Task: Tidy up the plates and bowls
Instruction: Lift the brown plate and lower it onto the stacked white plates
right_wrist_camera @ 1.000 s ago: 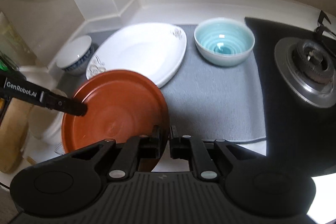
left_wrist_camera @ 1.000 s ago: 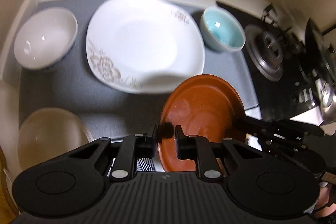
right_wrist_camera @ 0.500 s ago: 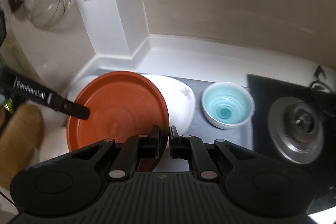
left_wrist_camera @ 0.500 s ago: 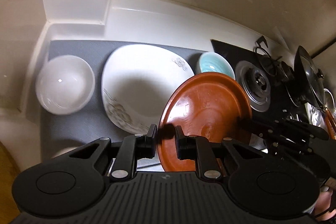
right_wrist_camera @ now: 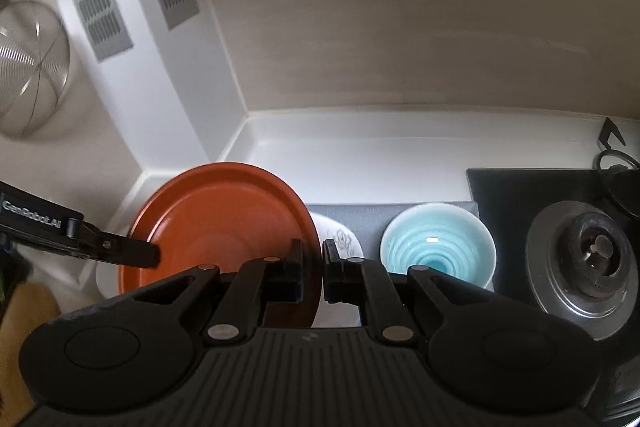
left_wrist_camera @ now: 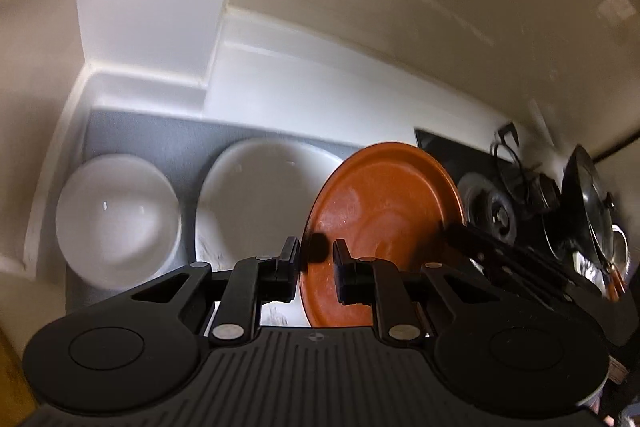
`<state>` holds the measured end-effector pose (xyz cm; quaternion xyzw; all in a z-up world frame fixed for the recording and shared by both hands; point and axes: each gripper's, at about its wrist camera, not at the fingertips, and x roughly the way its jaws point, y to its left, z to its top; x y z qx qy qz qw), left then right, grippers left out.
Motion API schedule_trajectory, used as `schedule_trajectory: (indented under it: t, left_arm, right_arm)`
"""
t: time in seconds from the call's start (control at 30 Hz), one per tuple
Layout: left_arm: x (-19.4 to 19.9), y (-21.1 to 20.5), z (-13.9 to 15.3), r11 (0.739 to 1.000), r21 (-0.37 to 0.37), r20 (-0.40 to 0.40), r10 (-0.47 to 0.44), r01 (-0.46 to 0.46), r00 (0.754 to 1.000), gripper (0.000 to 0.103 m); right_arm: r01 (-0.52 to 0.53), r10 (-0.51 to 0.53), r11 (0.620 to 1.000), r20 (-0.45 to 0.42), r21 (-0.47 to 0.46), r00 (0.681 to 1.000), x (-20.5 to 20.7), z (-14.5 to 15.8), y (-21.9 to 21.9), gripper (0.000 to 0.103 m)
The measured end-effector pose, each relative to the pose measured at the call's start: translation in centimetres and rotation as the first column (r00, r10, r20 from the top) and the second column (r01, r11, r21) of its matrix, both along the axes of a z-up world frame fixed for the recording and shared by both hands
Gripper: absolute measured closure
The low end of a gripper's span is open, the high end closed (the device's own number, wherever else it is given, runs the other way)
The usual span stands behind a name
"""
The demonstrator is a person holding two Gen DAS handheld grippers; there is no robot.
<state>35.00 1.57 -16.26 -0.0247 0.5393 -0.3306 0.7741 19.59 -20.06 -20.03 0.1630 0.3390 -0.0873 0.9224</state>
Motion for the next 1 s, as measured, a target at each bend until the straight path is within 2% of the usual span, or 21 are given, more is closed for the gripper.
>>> schedule_trajectory:
  t: [0.07,0.13,0.2,0.3,0.37,0.47,0.57,0.63,0.77,0.83,0.93,1.0]
  left_arm:
    - [0.6,-0.1,-0.4,1.0,0.006,0.005,0.014,-0.014,1.0,0.084]
    - [1.6,-0.1,-1.4,1.0,0.003,-0.04,0.031,-0.031,0.999,0.084]
    - [2.6,-0.3,-2.9,0.998,0.016,-0.098,0.058,-0.056,0.993,0.084]
    - [3.0,-0.6,-4.7,0.995,0.053,-0.116,0.088,-0.082,0.989,0.084]
    - [2.6,-1.0,-5.4,0.994,0.076,-0.086,0.082,-0.076,0.993,0.084]
    - [1.7,-2.3,-5.8,0.989,0.132,0.015,0.061,-0.063,0.998,0.084]
    - [1.4,-3.6,-6.2,0.979,0.195,0.122,0.034,-0.057,0.992,0.084]
    - [1.3,-4.3,-6.7,0.97,0.234,0.165,0.021,-0.06,0.986,0.084]
    - [1.6,-5.2,-8.4,0.958,0.278,0.195,0.012,-0.067,0.981,0.084]
    - [1.8,-5.3,-9.3,0.959,0.276,0.191,0.014,-0.067,0.982,0.084]
    - [2.1,-5.3,-10.6,0.954,0.288,0.187,0.029,-0.083,0.982,0.084]
    - [2.8,-5.0,-10.9,0.966,0.242,0.136,0.06,-0.092,0.989,0.083]
  right_arm:
    - [-0.017,0.017,1.0,0.009,-0.023,1.0,0.4,-0.1,0.4,0.092]
    - [-0.031,0.031,0.998,0.007,-0.055,0.999,1.3,-0.4,0.6,0.092]
    - [-0.031,0.03,0.999,-0.009,-0.043,0.999,2.3,-1.1,0.3,0.092]
    - [-0.045,0.044,0.999,-0.034,-0.021,0.998,3.7,-2.6,0.1,0.092]
    - [-0.053,0.05,0.998,-0.064,-0.043,0.997,4.5,-3.8,0.2,0.092]
    - [-0.06,0.055,0.997,-0.104,-0.045,0.993,5.4,-5.4,0.2,0.091]
    - [-0.057,0.051,0.997,-0.13,-0.044,0.99,6.1,-7.0,0.3,0.091]
    - [-0.047,0.042,0.998,-0.135,-0.034,0.99,6.5,-7.9,0.4,0.091]
    - [-0.03,0.024,0.999,-0.152,-0.036,0.988,6.9,-9.4,0.7,0.091]
    - [-0.026,0.022,0.999,-0.159,-0.025,0.987,6.9,-10.0,0.6,0.091]
    - [-0.003,0.007,1.0,-0.157,0.027,0.988,6.4,-11.0,0.2,0.091]
    - [0.023,-0.018,0.999,-0.162,0.029,0.987,6.3,-11.5,0.2,0.091]
